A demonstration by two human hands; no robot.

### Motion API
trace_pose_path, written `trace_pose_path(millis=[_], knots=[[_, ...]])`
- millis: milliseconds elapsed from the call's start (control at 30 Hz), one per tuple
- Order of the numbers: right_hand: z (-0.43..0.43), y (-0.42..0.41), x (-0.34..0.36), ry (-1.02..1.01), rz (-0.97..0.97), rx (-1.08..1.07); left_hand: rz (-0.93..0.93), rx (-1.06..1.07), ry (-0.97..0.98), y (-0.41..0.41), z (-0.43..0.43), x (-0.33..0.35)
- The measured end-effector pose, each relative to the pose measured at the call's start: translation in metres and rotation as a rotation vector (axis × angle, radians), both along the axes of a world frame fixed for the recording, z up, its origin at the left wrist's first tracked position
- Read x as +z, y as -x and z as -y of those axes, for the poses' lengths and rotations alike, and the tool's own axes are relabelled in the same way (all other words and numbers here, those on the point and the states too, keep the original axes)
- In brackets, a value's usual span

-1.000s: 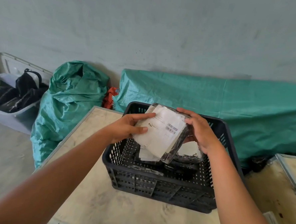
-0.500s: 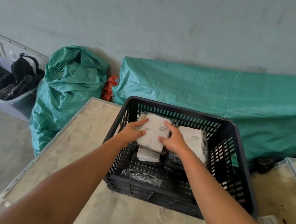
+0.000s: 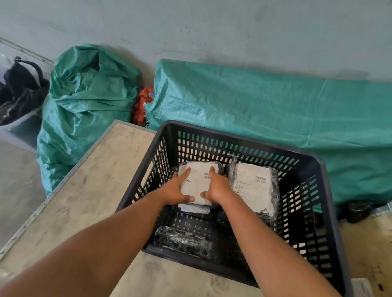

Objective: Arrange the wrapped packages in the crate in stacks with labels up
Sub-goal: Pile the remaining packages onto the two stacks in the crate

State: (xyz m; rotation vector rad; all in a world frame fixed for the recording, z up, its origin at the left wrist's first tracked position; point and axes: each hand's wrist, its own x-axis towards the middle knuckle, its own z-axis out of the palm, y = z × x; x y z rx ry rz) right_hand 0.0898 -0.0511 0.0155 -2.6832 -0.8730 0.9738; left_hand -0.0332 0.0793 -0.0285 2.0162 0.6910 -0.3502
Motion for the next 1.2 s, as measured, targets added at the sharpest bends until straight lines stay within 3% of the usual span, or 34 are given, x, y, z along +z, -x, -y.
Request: trace_pose_path(millis=[233,400,533,633,733,867,967,1200], knots=[[-0.002,0.017,-0.006,0.025,-0.079,-0.075,-0.061,-0.086,-0.244,-0.002,0.007,-0.007],[0.006,0.02,0.001,-0.06,-0.042,-0.124,-0.07,-0.098,-0.278,0.0,0.009,-0.001],[0.025,0.022,0.021,-0.232,-0.042,-0.109,-0.118,-0.088,-0.345,-0.005,0.018,0.027],[0.052,0.015,0.04,-0.396,-0.072,-0.122,-0.001,-0.068,-0.396,-0.006,0.023,0.061],[0.08,0.01,0.051,-0.526,-0.148,-0.164,0.12,-0.071,-0.357,0.012,0.021,0.092],[0.1,0.015,0.049,-0.622,-0.249,-0.207,0.062,-0.159,-0.27,0.048,0.022,0.104],[0.107,0.026,0.036,-0.611,-0.309,-0.166,-0.01,-0.252,-0.253,0.07,0.023,0.095],[0.106,0.038,0.025,-0.359,-0.468,0.191,-0.109,-0.36,-0.147,0.088,0.028,0.078]])
